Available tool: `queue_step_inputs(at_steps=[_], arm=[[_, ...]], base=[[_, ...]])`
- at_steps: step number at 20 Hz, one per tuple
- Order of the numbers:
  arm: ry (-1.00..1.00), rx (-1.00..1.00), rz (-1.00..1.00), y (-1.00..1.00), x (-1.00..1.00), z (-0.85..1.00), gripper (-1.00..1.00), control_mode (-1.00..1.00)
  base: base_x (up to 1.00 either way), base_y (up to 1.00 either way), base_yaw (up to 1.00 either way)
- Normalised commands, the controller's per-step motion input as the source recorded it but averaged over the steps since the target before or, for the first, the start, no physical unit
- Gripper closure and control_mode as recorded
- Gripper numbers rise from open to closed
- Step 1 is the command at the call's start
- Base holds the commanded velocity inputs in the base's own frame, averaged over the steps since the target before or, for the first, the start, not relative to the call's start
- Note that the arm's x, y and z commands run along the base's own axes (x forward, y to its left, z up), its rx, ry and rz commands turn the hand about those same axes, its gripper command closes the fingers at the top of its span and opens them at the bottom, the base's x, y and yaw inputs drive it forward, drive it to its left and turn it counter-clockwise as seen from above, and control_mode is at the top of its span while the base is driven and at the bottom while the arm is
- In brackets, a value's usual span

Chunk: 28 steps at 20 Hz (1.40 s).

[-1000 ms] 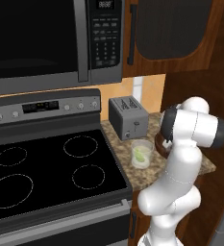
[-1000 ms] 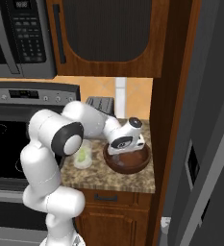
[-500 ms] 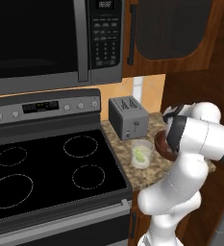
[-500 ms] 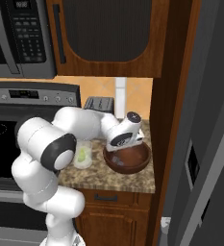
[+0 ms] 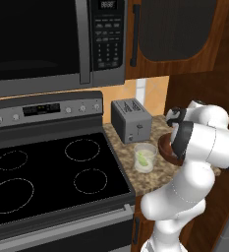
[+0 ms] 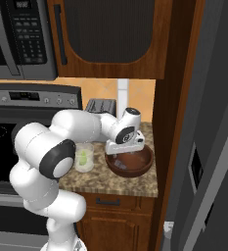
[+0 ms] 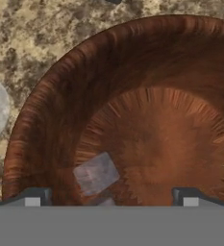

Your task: Grab a lemon wedge from the fridge and one ice cube from the ice bowl, and put them in the glass of lemonade.

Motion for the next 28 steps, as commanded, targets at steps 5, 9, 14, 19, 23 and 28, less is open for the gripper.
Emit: queue_step_inputs(at_steps=[5, 9, 14, 19, 23, 28], arm=[[0.00, 0.00, 0.00, 0.00, 0.09, -0.11, -1.00, -1.00], [0.00, 0.00, 0.00, 0.00, 0.02, -0.44, -1.00, -1.00], [0.00, 0.00, 0.00, 0.00, 0.03, -0.51, -1.00, -1.00], [-0.11, 0.00, 0.00, 0.00, 0.14, -0.17, -1.00, -1.00], [-0.09, 0.00, 0.00, 0.00, 0.10, -0.45, -1.00, -1.00], [-0.01, 0.00, 0.00, 0.00, -0.15, -0.45, -1.00, -1.00]], base=[[0.00, 0.00, 0.00], [0.00, 0.00, 0.00], [0.00, 0.00, 0.00], [0.00, 0.00, 0.00], [0.00, 0.00, 0.00], [0.00, 0.00, 0.00]])
